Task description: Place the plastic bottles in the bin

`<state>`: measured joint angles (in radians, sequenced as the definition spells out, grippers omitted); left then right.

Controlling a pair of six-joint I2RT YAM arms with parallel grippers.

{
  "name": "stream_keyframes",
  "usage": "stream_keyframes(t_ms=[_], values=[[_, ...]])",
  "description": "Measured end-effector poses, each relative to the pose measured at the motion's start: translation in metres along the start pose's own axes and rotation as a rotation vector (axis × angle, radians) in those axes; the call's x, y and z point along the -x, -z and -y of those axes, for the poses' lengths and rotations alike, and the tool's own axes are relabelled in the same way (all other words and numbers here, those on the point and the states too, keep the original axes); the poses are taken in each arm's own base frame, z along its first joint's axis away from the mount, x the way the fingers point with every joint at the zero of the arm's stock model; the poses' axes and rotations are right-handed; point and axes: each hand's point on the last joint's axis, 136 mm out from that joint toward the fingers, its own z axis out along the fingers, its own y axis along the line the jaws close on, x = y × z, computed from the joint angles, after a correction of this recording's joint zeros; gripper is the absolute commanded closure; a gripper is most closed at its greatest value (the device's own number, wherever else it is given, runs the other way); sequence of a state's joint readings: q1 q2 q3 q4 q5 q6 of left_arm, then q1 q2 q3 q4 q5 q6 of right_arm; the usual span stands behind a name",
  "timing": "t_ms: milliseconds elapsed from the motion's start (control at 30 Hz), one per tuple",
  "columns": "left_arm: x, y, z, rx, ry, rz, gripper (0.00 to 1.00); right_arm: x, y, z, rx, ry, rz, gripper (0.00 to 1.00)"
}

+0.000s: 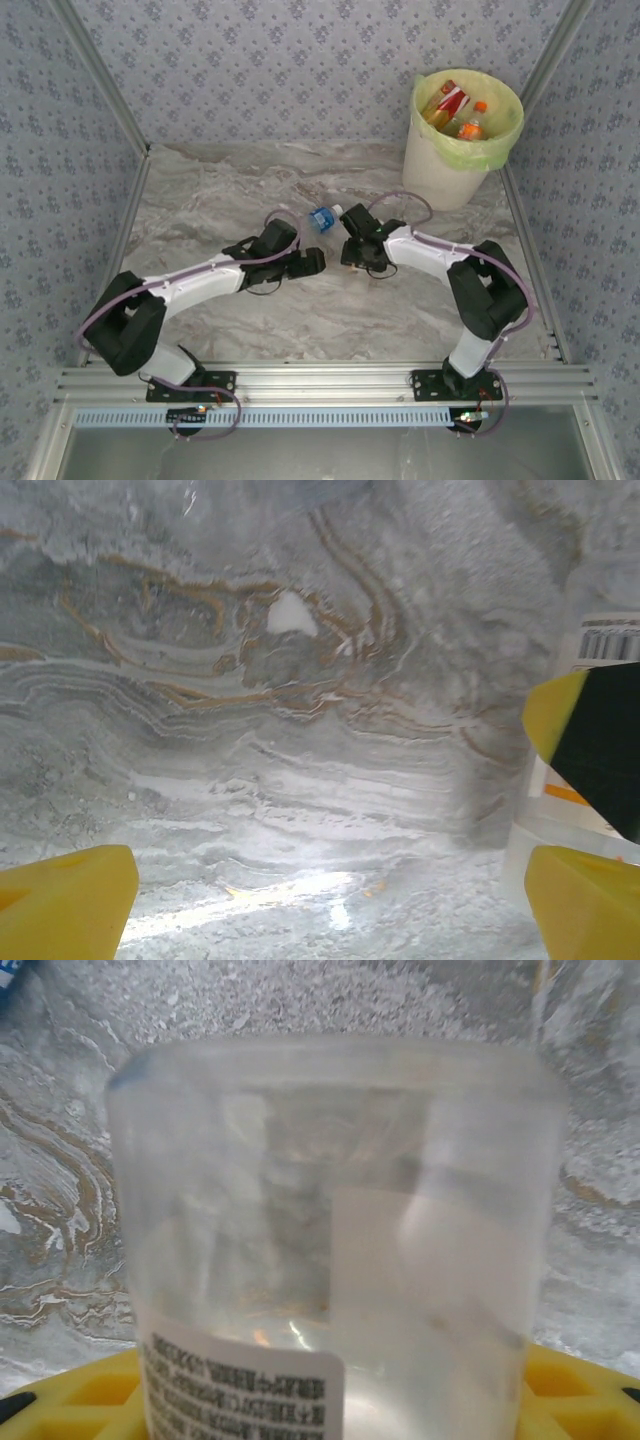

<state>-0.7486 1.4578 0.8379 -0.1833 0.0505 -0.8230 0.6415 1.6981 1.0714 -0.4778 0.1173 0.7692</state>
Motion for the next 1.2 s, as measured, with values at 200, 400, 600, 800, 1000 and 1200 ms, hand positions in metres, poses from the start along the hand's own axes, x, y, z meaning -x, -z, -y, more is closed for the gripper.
stream_keyframes(t_ms=[200,400,600,800,1000,1200], values=[[0.012,0.018,0.0,0.013,-0.061,0.068,0.0,0.014,0.024,0.001,0.042,0.014,0.07,0.65],[0.033,0.039,-0.002,0.055,-0.125,0.173,0.01,0.033,0.066,0.007,0.111,0.004,0.21,0.65],[0.057,0.056,-0.007,0.098,-0.138,0.283,0.0,0.069,0.116,0.019,0.168,-0.033,0.397,0.65],[0.082,0.074,-0.031,0.175,-0.079,0.428,0.01,0.115,0.161,0.035,0.218,-0.095,0.587,0.65],[0.091,0.083,-0.062,0.222,-0.022,0.493,0.01,0.173,0.209,0.046,0.261,-0.151,0.756,0.64],[0.097,0.09,-0.057,0.168,-0.062,0.506,0.01,0.237,0.277,0.049,0.314,-0.173,0.947,0.64]])
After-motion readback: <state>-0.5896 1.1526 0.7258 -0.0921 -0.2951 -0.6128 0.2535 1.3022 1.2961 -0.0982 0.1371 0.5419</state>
